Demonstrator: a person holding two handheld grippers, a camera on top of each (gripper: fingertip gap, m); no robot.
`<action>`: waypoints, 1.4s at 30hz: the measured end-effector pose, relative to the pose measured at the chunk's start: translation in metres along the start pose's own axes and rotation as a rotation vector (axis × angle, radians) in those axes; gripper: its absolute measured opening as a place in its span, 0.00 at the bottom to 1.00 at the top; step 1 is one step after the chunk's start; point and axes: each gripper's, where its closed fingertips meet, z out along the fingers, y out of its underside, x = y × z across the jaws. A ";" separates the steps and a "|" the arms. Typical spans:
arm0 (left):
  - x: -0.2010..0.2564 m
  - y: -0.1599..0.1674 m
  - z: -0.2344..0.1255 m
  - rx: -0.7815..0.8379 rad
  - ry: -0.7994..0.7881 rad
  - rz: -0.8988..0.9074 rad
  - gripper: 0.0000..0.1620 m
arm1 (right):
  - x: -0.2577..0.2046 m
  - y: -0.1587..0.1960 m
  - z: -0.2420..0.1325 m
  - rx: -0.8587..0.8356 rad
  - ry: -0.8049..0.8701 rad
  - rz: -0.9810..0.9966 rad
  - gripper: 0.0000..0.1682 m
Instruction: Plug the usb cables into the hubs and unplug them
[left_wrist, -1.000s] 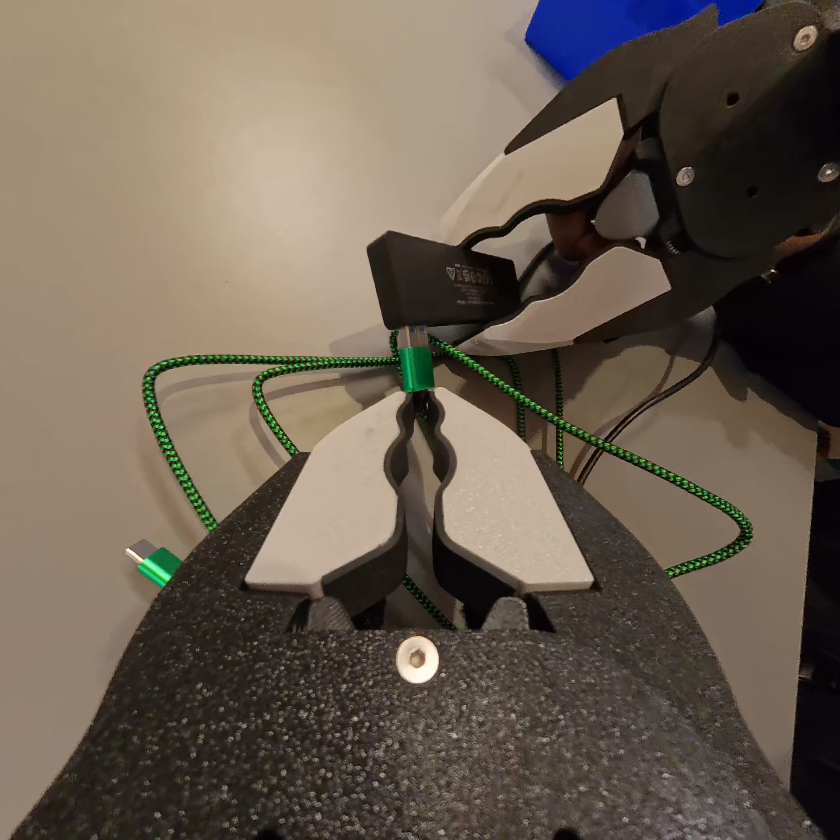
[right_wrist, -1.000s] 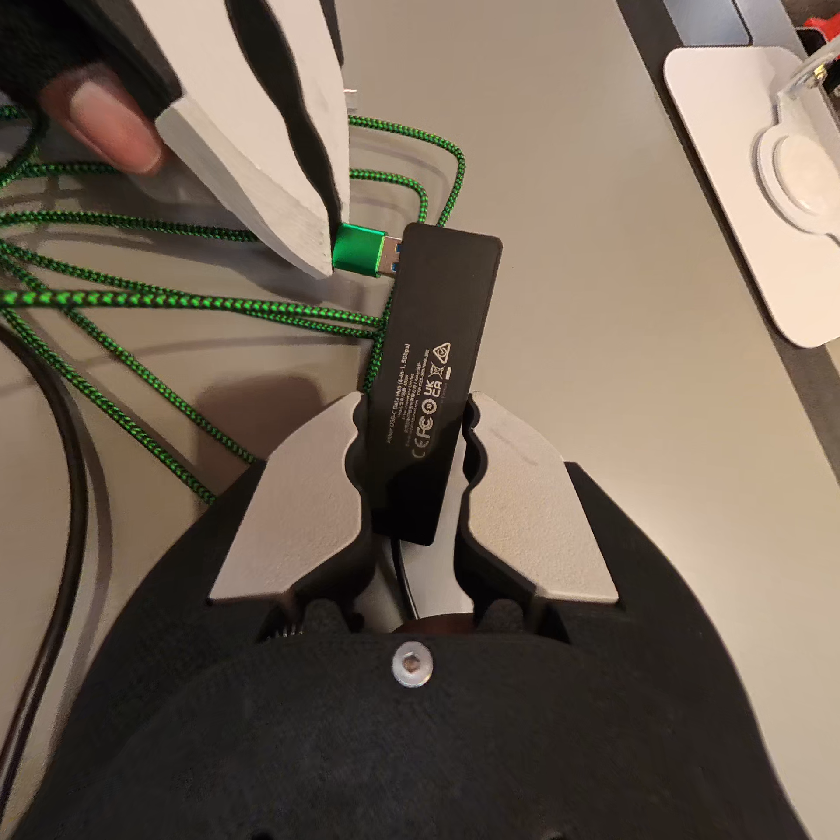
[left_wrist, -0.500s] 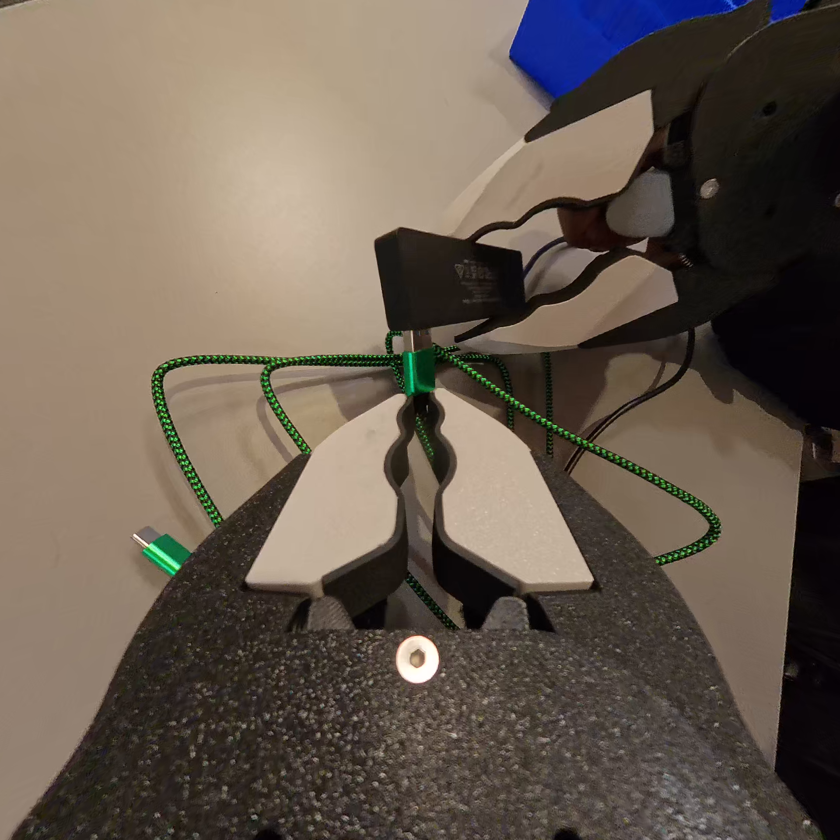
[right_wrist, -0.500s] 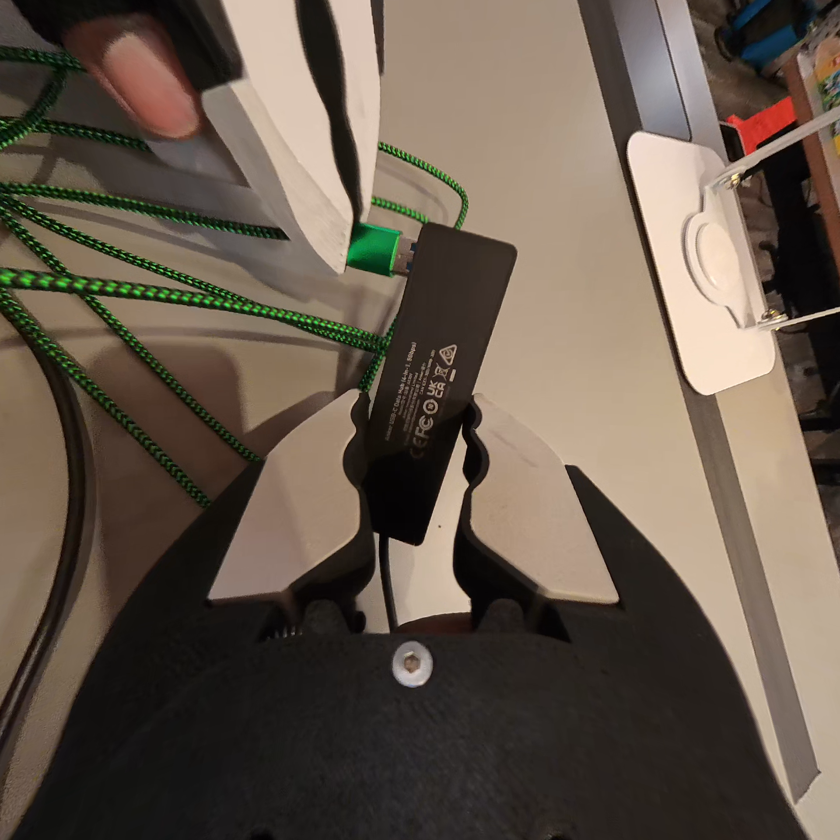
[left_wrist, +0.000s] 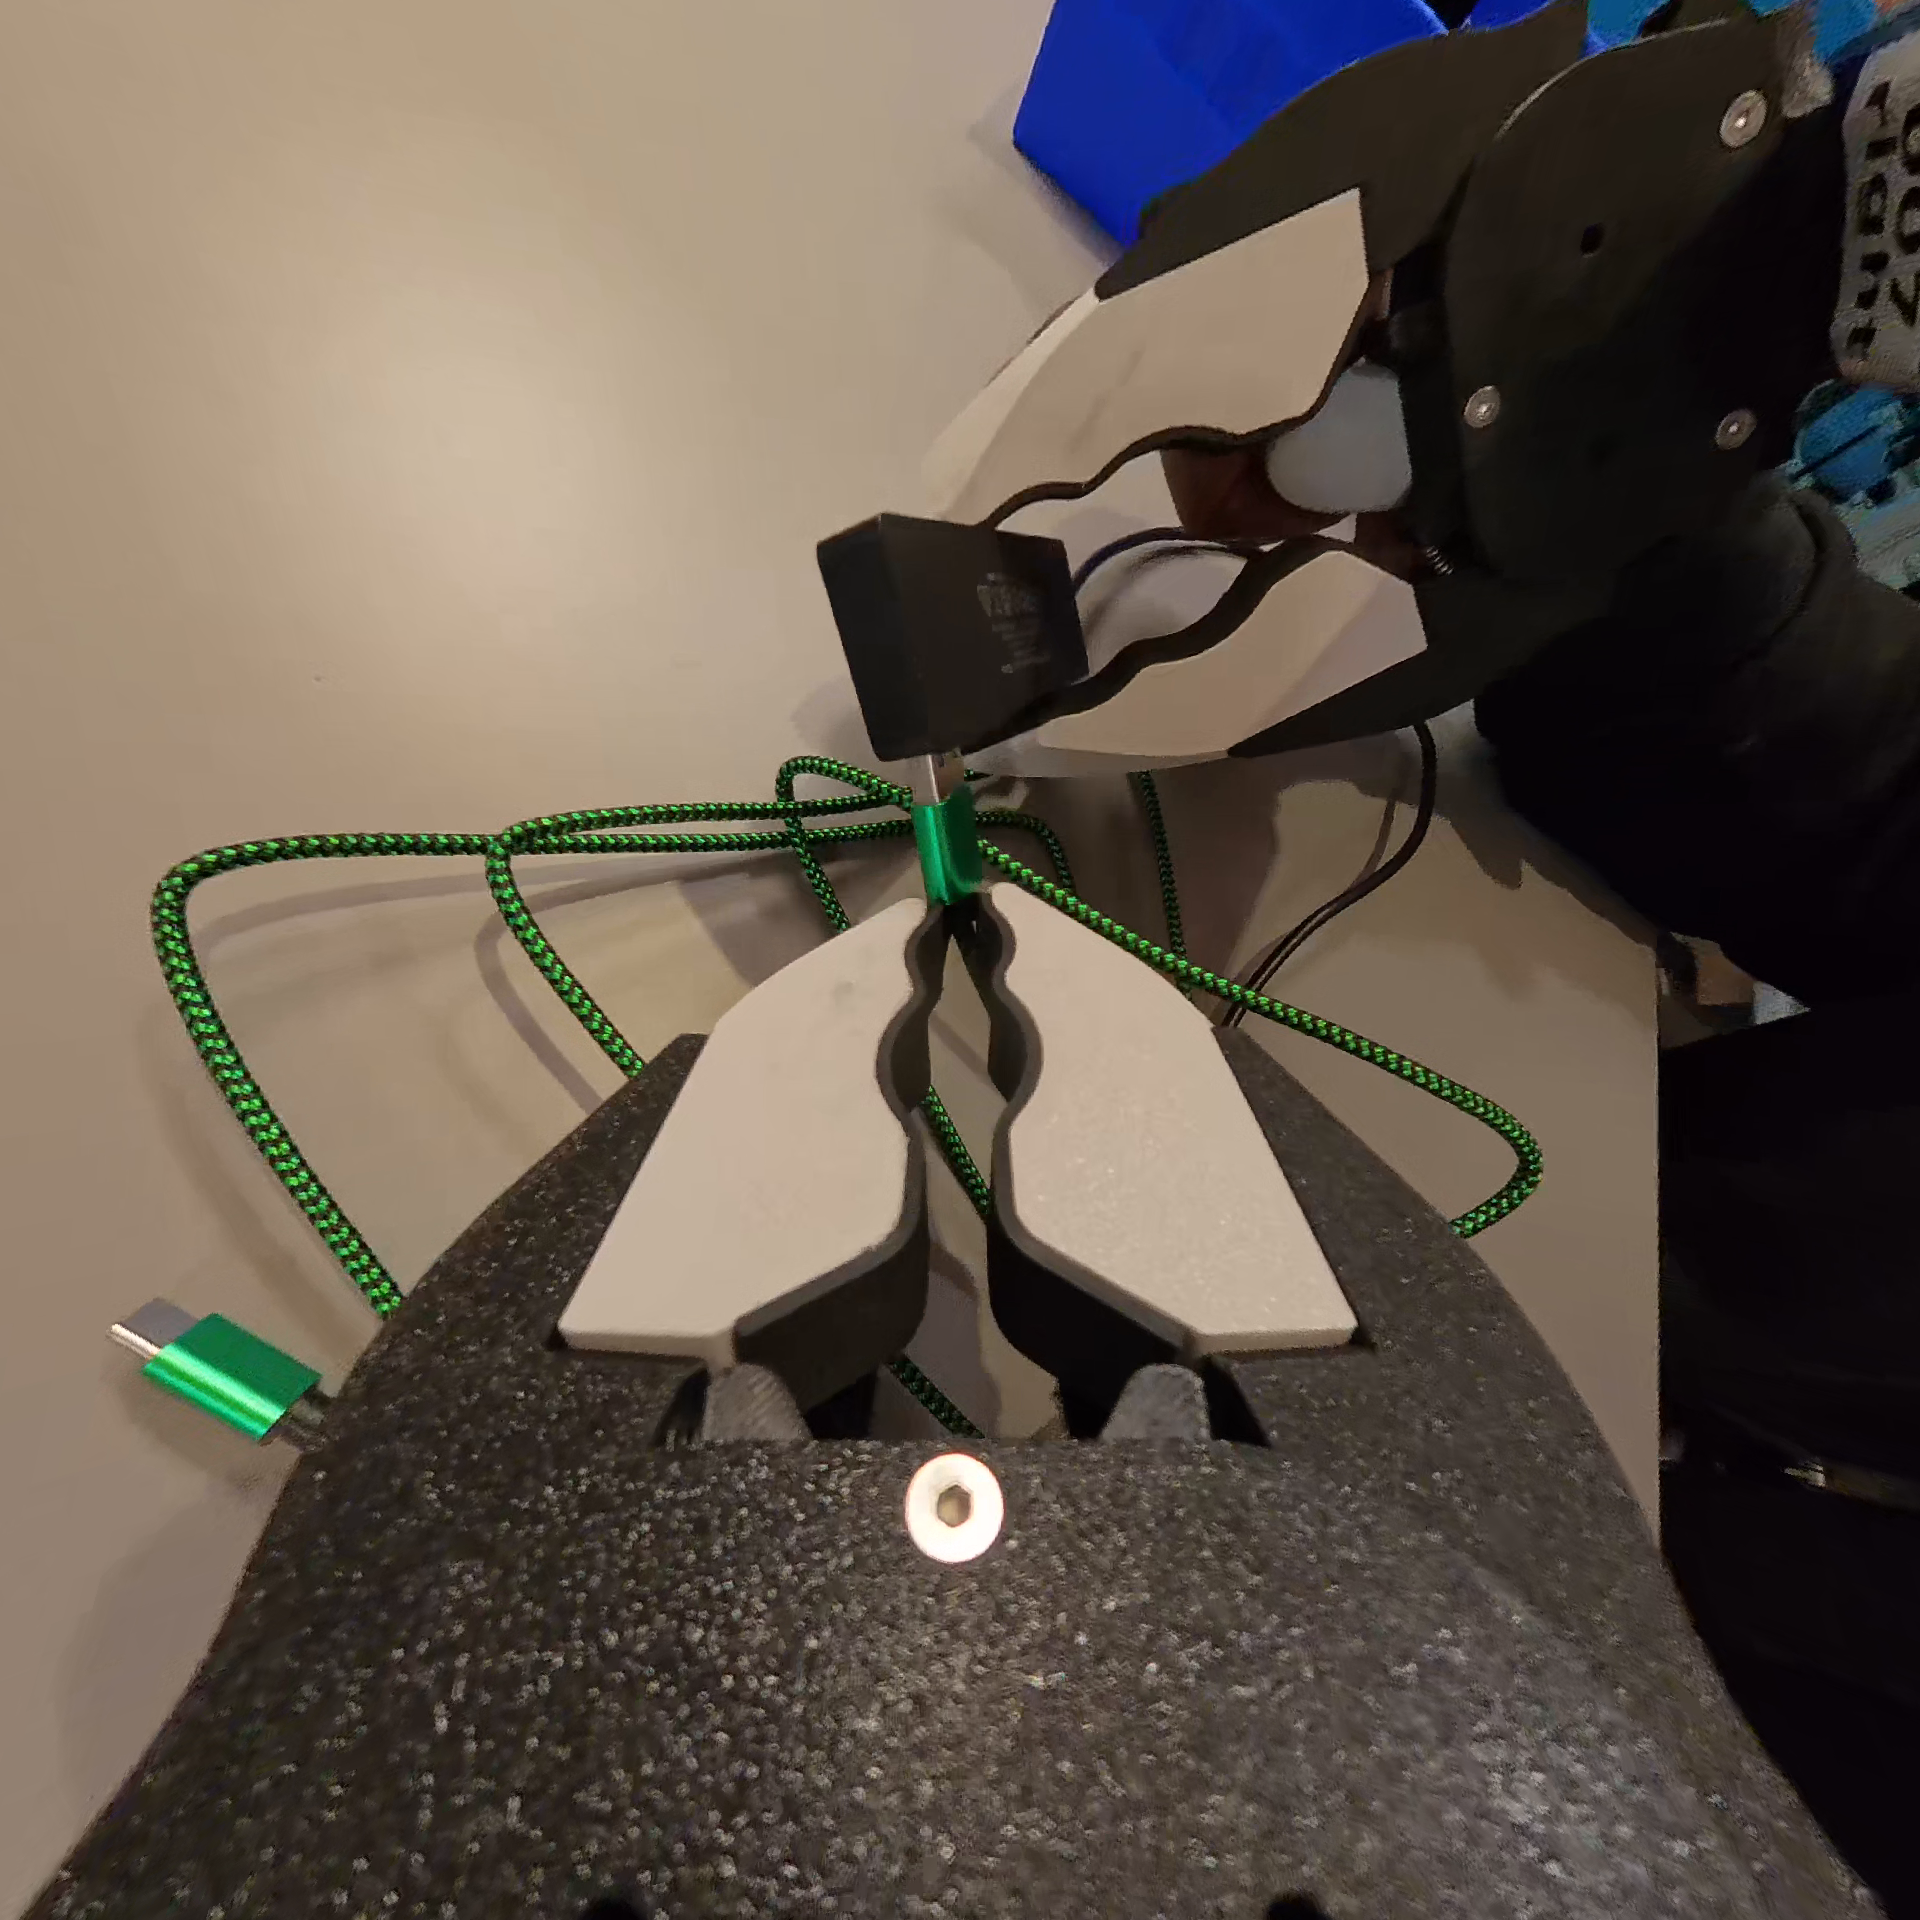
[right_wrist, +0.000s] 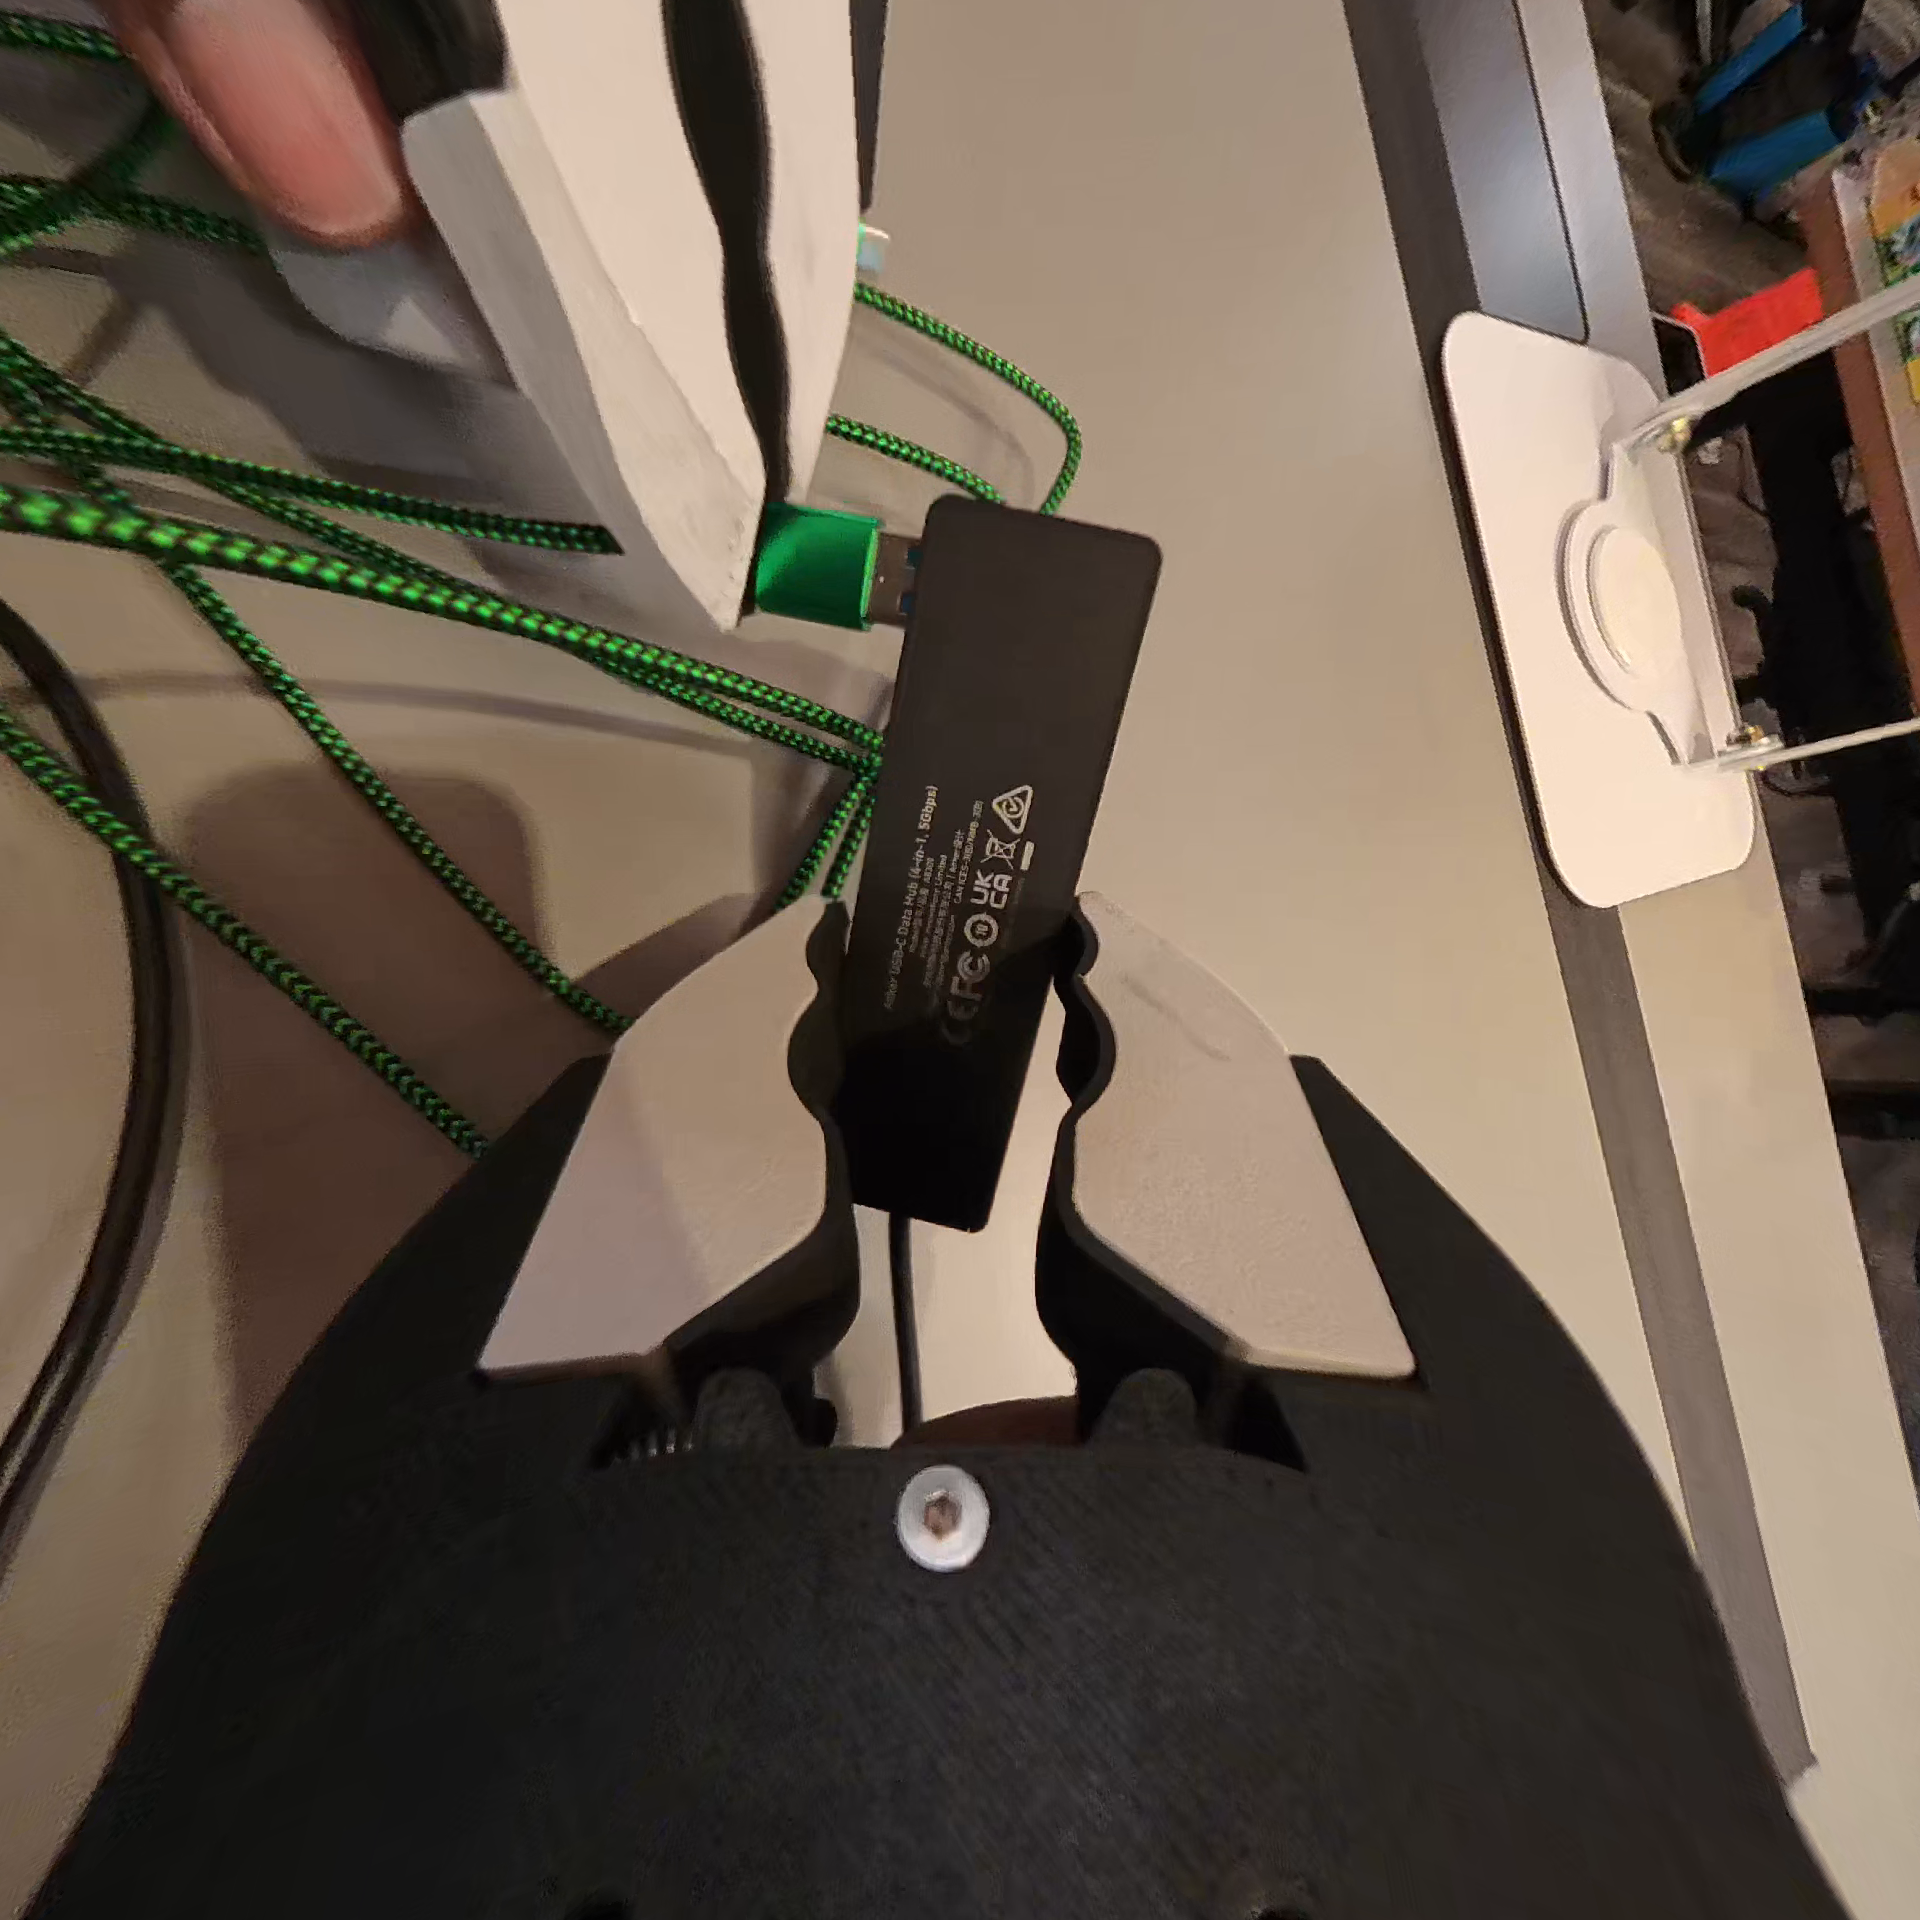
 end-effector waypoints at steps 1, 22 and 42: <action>0.000 0.001 0.001 0.001 0.015 -0.015 0.03 | 0.001 0.000 0.000 -0.003 0.011 0.001 0.22; 0.016 0.000 0.005 -0.004 0.075 0.001 0.03 | -0.001 -0.024 -0.009 0.154 0.024 0.058 0.28; 0.012 -0.001 0.004 -0.036 -0.063 0.042 0.02 | 0.002 -0.040 -0.006 0.057 0.234 -0.138 0.22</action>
